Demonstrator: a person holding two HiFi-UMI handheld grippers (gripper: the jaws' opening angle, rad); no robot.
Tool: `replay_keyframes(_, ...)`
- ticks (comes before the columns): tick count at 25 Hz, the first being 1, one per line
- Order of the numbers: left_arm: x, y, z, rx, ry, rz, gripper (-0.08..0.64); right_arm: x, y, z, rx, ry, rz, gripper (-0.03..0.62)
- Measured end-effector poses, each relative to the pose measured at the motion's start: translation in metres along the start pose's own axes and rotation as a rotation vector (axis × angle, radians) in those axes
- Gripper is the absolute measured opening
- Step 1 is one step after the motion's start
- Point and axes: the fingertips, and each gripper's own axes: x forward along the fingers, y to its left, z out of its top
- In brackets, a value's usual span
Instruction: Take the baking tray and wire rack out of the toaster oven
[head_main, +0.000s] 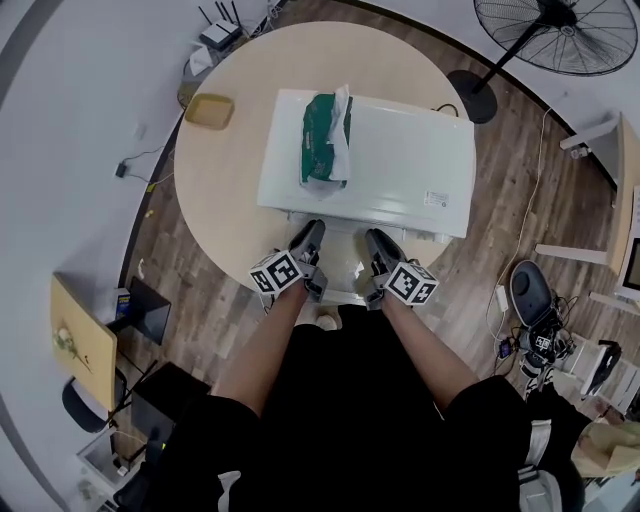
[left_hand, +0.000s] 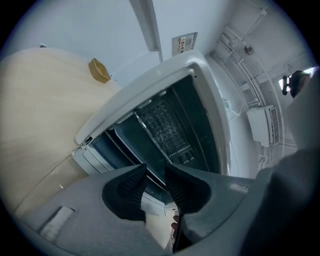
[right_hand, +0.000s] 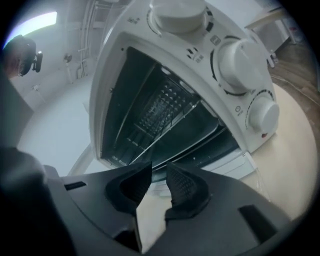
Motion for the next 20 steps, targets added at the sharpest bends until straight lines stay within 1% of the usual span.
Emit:
replay_keyframes(3, 0.017, 0.01, -0.002, -0.039, 0.017, 0.018, 0.127, 0.015, -0.013, -0.001, 0.081, 0.018, -0.019, 0.104)
replay_keyframes(5, 0.024, 0.015, -0.003, -0.065, 0.015, 0.031, 0.137, 0.019, -0.022, 0.003, 0.14, -0.001, -0.033, 0.109)
replay_keyframes(9, 0.036, 0.025, 0.004, -0.199, -0.047, 0.054, 0.146, 0.028, -0.035, 0.015, 0.236, -0.074, -0.064, 0.125)
replay_keyframes(10, 0.039, 0.027, 0.006, -0.217, -0.055, 0.058, 0.147, 0.031, -0.036, 0.018, 0.254, -0.091, -0.066, 0.13)
replay_keyframes(15, 0.05, 0.032, 0.007, -0.244, -0.078, 0.071, 0.152, 0.038, -0.042, 0.025, 0.303, -0.132, -0.067, 0.132)
replay_keyframes(20, 0.059, 0.038, 0.009, -0.316, -0.117, 0.078, 0.158, 0.042, -0.054, 0.03, 0.366, -0.167, -0.098, 0.132)
